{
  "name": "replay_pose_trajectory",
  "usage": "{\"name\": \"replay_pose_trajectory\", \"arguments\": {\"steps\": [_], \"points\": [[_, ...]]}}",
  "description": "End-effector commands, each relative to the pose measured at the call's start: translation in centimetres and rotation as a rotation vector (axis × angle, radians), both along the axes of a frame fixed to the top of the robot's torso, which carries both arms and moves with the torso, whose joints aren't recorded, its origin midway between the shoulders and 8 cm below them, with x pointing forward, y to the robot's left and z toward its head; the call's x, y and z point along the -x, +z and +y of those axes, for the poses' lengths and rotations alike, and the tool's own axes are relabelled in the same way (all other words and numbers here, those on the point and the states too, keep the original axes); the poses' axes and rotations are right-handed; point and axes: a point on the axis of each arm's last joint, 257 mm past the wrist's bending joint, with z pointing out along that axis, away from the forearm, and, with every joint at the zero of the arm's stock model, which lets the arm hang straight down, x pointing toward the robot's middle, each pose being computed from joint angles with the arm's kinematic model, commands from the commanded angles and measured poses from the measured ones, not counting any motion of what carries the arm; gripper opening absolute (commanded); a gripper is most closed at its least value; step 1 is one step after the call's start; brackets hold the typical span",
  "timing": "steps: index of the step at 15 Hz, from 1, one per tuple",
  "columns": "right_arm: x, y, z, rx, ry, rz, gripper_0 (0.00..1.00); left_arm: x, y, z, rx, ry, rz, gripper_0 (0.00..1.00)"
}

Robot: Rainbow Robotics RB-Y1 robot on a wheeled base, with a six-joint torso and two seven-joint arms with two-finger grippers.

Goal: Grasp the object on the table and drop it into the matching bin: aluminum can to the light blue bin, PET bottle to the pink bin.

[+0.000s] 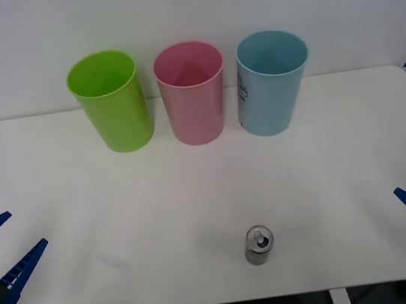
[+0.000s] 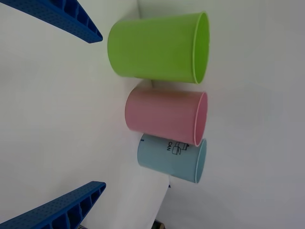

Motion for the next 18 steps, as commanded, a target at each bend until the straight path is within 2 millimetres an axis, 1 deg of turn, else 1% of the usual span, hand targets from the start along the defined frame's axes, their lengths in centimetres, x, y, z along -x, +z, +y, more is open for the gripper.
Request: {"name": "replay_pose_trajectory", "arguments": {"steps": [1, 2, 3, 5, 6, 9, 14, 16, 18], "points": [[0.0, 0.0, 0.0, 0.0, 0.0, 0.0, 1.0, 0.0, 0.0, 0.0, 0.0, 0.0, 0.0, 1.0], [0.6, -0.7, 0.3, -0.028, -0.006, 0.012, 1.0, 0.0, 0.0, 0.0, 0.0, 0.0, 0.0, 1.0], [0.8, -0.8, 0.4, -0.028, -0.008, 0.012, 1.0, 0.0, 0.0, 0.0, 0.0, 0.0, 0.0, 1.0], [1.3, 0.0, 0.9, -0.026, -0.002, 0.008, 1.0, 0.0, 0.0, 0.0, 0.0, 0.0, 0.0, 1.0], [1.7, 0.1, 1.2, -0.026, 0.004, 0.015, 1.0, 0.0, 0.0, 0.0, 0.0, 0.0, 0.0, 1.0], [2.5, -0.6, 1.5, 0.005, 0.039, 0.037, 1.0, 0.0, 0.0, 0.0, 0.0, 0.0, 0.0, 1.0], [4.0, -2.9, 2.9, 0.012, 0.157, 0.077, 1.0, 0.0, 0.0, 0.0, 0.0, 0.0, 0.0, 1.0], [4.3, -3.8, 3.3, 0.025, 0.19, 0.079, 1.0, 0.0, 0.0, 0.0, 0.0, 0.0, 0.0, 1.0], [4.2, -4.7, 3.8, 0.077, 0.204, 0.044, 1.0, 0.0, 0.0, 0.0, 0.0, 0.0, 0.0, 1.0]]}}
